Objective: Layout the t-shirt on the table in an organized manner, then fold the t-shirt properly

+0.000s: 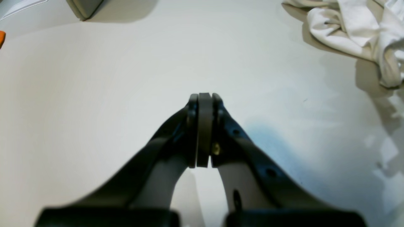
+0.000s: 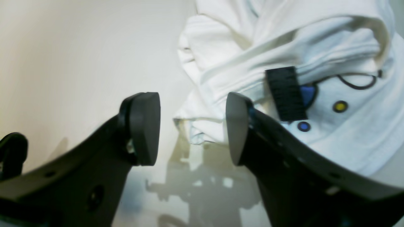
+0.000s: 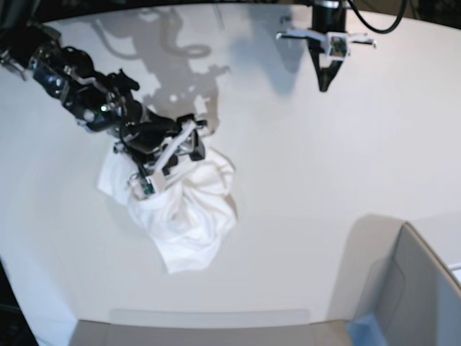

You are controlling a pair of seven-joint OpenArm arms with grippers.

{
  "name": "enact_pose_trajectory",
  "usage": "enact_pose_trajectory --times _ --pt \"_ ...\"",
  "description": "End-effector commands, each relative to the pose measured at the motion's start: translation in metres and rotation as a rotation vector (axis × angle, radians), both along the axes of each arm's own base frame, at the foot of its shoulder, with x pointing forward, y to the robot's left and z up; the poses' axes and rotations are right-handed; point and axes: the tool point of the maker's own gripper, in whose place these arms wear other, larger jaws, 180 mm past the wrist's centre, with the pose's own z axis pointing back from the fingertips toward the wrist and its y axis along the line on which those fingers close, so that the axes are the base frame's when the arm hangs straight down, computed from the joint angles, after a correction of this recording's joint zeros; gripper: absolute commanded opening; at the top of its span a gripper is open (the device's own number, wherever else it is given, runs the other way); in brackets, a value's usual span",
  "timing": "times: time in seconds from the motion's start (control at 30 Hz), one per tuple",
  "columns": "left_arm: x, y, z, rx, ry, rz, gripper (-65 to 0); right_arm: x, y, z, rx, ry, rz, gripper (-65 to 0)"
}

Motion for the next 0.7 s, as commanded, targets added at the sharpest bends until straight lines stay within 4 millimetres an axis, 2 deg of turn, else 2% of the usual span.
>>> enact_pose_trajectory --times 0.0,0.3,0.57,0.6,0.67 --pt "0.001 0.000 0.009 0.008 -0.033 -0.002 -64.9 0.010 -0.003 0.015 0.006 -0.064 -0.006 -31.5" --pt "0.003 -0.003 0.010 0.000 -0.039 -0.005 -64.9 0.016 -0.011 0.017 0.009 -0.080 -0.043 -31.4" --pt "0.003 -0.003 0.010 0.000 -0.039 -0.005 -64.9 0.020 -0.016 0.022 0.096 -0.067 -0.134 -31.5" --pt "0.003 -0.003 0.010 0.000 -0.039 -0.005 -64.9 0.019 -0.013 0.022 0.096 -0.072 -0.110 -31.5" --pt "0.003 -0.003 0.010 0.001 -0.039 -0.006 -64.9 0.006 0.012 0.029 0.110 -0.134 0.100 -31.5"
